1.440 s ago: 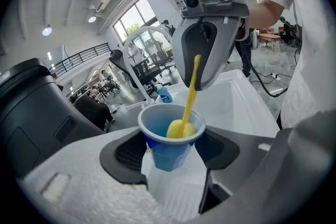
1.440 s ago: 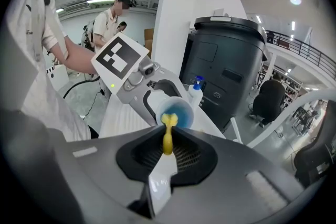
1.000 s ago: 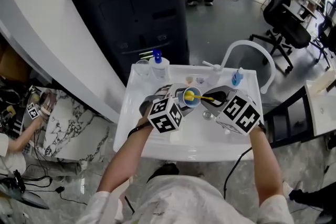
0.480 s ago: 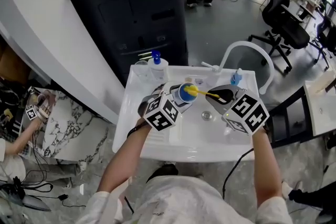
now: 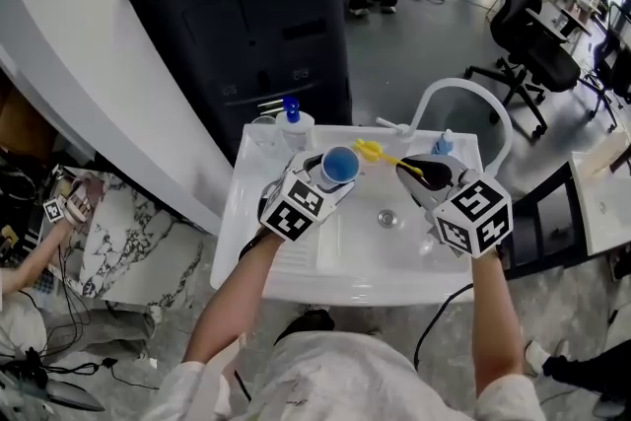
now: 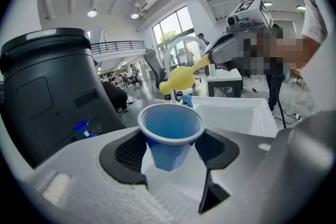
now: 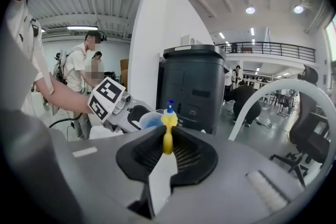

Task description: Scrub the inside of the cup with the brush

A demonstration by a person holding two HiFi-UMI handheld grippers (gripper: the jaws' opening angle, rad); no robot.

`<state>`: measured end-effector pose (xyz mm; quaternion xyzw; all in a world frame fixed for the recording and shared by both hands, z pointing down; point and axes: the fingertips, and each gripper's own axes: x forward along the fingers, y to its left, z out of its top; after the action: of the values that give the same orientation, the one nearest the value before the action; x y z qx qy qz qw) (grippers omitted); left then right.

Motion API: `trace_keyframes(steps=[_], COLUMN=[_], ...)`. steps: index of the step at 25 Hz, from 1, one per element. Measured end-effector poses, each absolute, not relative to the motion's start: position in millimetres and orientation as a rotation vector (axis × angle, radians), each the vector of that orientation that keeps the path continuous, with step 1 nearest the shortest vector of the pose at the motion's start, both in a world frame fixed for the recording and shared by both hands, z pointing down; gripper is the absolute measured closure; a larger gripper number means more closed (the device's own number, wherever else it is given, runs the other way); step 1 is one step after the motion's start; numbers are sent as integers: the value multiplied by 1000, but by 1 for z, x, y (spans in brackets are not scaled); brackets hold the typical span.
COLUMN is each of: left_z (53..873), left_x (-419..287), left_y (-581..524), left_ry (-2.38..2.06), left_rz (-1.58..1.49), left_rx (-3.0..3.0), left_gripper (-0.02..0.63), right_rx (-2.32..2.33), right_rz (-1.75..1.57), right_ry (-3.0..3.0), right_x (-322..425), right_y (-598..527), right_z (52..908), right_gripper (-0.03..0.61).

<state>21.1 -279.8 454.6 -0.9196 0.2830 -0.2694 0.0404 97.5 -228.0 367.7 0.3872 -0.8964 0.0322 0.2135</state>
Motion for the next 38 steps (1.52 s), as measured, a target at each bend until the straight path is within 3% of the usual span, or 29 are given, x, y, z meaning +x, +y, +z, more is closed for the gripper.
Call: trace_keyframes(steps=[20, 38], left_z=[408, 409], left_x=[-14, -19], left_y=[-296, -294], left_ry=[1297, 1326], left_rz=[-398, -417], left_rx=[-2997, -2950], left_gripper=[321, 327], right_rx=[1608, 1723], right_rz=[78, 86], right_ry=[-2497, -2465], right_x=[144, 155], right_y=[-244, -245], right_z=[354, 354], right_gripper=[545, 545])
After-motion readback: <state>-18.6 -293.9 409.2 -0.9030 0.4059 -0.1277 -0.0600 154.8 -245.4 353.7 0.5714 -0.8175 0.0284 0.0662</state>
